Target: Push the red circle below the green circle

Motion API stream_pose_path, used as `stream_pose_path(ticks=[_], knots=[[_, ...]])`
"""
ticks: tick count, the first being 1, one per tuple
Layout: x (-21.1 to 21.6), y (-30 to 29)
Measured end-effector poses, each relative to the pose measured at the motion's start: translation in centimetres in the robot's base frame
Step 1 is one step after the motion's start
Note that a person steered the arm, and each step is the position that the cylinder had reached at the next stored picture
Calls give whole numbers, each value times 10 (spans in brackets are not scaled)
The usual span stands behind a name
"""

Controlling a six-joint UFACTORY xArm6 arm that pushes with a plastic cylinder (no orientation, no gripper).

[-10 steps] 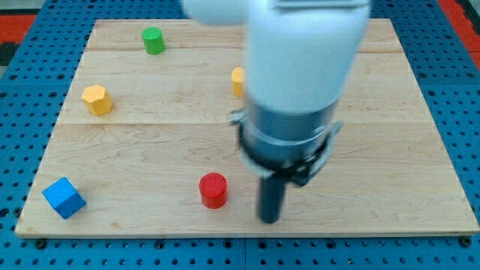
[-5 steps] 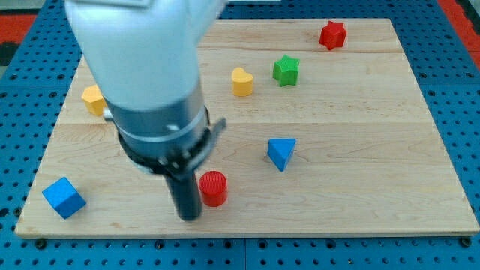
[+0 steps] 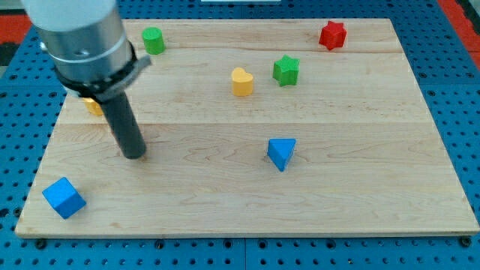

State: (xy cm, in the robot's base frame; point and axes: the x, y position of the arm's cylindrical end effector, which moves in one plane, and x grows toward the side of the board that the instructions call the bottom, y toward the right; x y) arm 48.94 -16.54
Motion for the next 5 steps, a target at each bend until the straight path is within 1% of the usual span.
stream_pose_path(ticks=[1, 2, 3, 4, 5], knots=[[-21, -21], [-22, -50], [-46, -51], [-65, -11], [-101, 12]])
